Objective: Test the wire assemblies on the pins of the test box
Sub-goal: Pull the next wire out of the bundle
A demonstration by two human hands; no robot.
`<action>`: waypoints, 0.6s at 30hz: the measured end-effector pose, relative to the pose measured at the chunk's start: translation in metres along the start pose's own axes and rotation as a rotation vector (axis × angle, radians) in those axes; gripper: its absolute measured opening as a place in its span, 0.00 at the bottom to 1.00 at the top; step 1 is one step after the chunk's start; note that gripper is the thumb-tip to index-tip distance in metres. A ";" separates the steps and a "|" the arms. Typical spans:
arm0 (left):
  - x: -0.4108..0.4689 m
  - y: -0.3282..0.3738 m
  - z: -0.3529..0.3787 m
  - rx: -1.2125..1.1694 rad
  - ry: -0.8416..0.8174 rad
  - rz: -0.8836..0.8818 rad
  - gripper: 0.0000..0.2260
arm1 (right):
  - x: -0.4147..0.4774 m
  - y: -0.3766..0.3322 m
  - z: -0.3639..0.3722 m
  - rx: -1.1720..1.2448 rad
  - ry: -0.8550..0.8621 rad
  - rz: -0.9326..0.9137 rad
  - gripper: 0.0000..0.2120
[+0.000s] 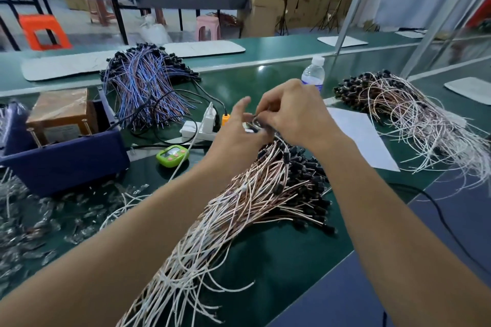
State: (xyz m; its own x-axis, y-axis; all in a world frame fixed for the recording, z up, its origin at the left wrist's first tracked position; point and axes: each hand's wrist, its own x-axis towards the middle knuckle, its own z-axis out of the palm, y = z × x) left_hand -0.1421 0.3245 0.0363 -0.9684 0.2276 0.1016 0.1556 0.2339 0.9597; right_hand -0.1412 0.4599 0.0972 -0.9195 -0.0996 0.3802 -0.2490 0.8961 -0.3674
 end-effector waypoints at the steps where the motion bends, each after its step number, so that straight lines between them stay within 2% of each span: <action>1: 0.006 0.005 -0.001 -0.111 -0.027 -0.030 0.21 | 0.002 -0.001 -0.001 0.033 -0.008 -0.002 0.03; 3: 0.010 0.009 -0.006 -0.254 -0.093 -0.086 0.05 | 0.007 0.000 -0.008 0.128 -0.001 0.012 0.04; 4: 0.008 0.009 -0.010 -0.275 -0.113 -0.105 0.05 | 0.010 0.002 -0.013 0.194 0.006 0.021 0.05; 6: 0.002 0.008 -0.021 -0.215 -0.113 -0.129 0.13 | 0.015 0.006 -0.022 0.299 0.027 0.047 0.05; 8: -0.001 0.014 -0.037 -0.164 -0.093 -0.124 0.18 | 0.019 0.007 -0.028 0.405 0.026 0.070 0.05; 10: -0.003 0.026 -0.053 -0.230 -0.079 -0.084 0.17 | 0.021 0.006 -0.033 0.504 0.039 0.074 0.05; 13: -0.010 0.052 -0.069 -0.533 -0.202 -0.035 0.12 | 0.026 0.006 -0.040 0.655 0.155 0.085 0.05; 15: -0.016 0.064 -0.073 -0.613 -0.273 -0.071 0.09 | 0.028 0.009 -0.044 0.731 0.211 0.079 0.07; 16: -0.020 0.068 -0.075 -0.569 -0.277 -0.100 0.10 | 0.028 0.010 -0.045 0.737 0.197 0.073 0.06; 17: -0.022 0.069 -0.077 -0.429 -0.251 -0.120 0.12 | 0.026 0.013 -0.045 0.722 0.145 0.065 0.05; 18: -0.026 0.069 -0.079 -0.183 -0.202 -0.115 0.15 | 0.022 0.015 -0.044 0.686 0.055 0.058 0.05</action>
State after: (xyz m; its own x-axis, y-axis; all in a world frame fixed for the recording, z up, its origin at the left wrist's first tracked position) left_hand -0.1216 0.2598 0.1209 -0.9166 0.3970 -0.0473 -0.0086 0.0987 0.9951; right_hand -0.1522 0.4907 0.1377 -0.9249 -0.0217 0.3795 -0.3527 0.4213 -0.8355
